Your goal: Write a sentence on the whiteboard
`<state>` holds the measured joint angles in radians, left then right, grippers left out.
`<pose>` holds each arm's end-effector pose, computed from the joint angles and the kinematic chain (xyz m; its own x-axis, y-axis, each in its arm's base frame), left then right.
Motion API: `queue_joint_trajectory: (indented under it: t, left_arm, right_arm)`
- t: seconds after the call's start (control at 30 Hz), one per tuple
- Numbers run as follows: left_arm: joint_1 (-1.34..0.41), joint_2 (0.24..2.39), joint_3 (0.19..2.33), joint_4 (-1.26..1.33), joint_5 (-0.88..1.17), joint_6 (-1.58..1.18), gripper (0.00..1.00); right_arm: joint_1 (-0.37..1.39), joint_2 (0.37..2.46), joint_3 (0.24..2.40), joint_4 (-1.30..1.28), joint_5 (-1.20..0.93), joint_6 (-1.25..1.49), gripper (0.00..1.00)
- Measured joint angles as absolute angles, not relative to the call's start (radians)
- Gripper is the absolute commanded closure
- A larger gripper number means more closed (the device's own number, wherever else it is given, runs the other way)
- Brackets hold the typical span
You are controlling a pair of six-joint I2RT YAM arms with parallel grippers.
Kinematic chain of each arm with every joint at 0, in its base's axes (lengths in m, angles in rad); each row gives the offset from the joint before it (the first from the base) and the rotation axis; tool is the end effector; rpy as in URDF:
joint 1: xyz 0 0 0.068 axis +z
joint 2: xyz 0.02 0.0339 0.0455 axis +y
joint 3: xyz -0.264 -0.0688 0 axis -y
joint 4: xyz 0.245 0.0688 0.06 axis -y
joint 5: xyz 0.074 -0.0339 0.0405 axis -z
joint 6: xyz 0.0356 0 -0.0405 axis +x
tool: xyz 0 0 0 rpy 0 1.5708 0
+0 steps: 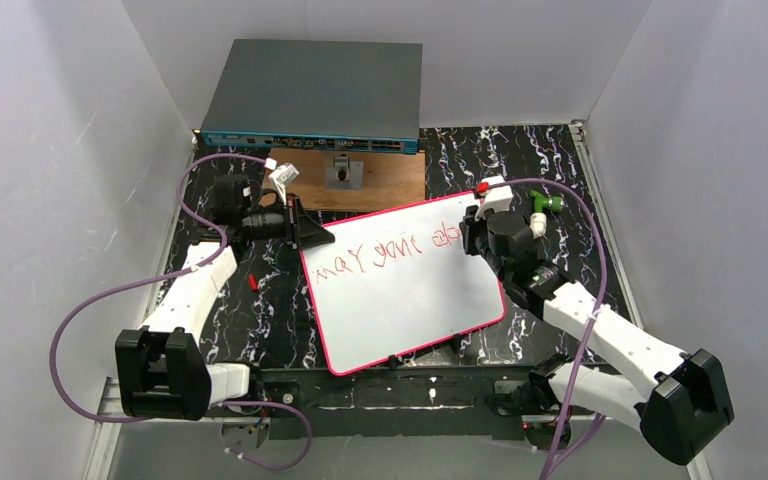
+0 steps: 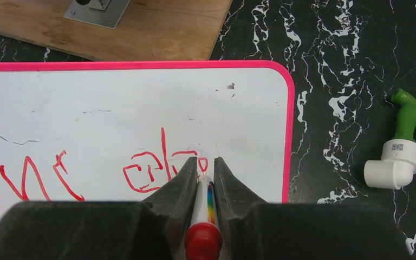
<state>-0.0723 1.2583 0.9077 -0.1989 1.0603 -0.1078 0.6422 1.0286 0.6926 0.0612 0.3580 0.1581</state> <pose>0.2645 -0.0503 0.2892 -0.6015 -0.0091 -0.7988 0.7169 0.4351 -0.5448 0.1982 0.1327 0.2864 -0.2604 -0.0106 -0.9654 -0.2531 0.9657 0.0576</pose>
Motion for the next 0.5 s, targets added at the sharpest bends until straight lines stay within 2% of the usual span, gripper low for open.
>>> queue_joint_trajectory:
  t: [0.5]
  left_arm:
    - [-0.073,1.258,0.908,-0.199,1.061,-0.107,1.00]
  right_arm:
    - [0.642,0.984,0.670,0.025,0.372,0.153,0.99]
